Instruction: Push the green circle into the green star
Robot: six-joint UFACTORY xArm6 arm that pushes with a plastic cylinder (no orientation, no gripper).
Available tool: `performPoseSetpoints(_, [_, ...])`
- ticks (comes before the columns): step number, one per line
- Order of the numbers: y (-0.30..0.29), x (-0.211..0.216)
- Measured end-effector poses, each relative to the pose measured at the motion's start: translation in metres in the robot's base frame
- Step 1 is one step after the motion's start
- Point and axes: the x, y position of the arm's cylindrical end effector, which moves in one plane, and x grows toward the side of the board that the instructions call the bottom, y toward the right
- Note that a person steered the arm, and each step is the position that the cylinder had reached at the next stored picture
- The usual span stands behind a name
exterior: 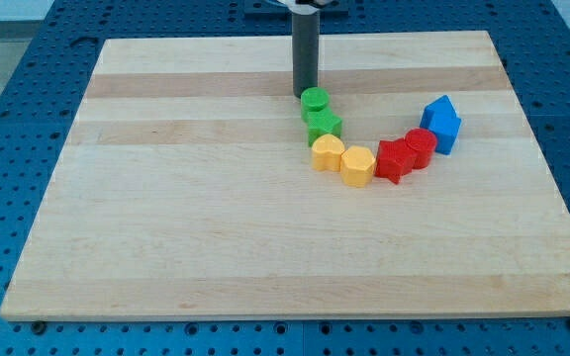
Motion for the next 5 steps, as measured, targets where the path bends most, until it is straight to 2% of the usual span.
performPoseSetpoints(5, [0.003, 0.013])
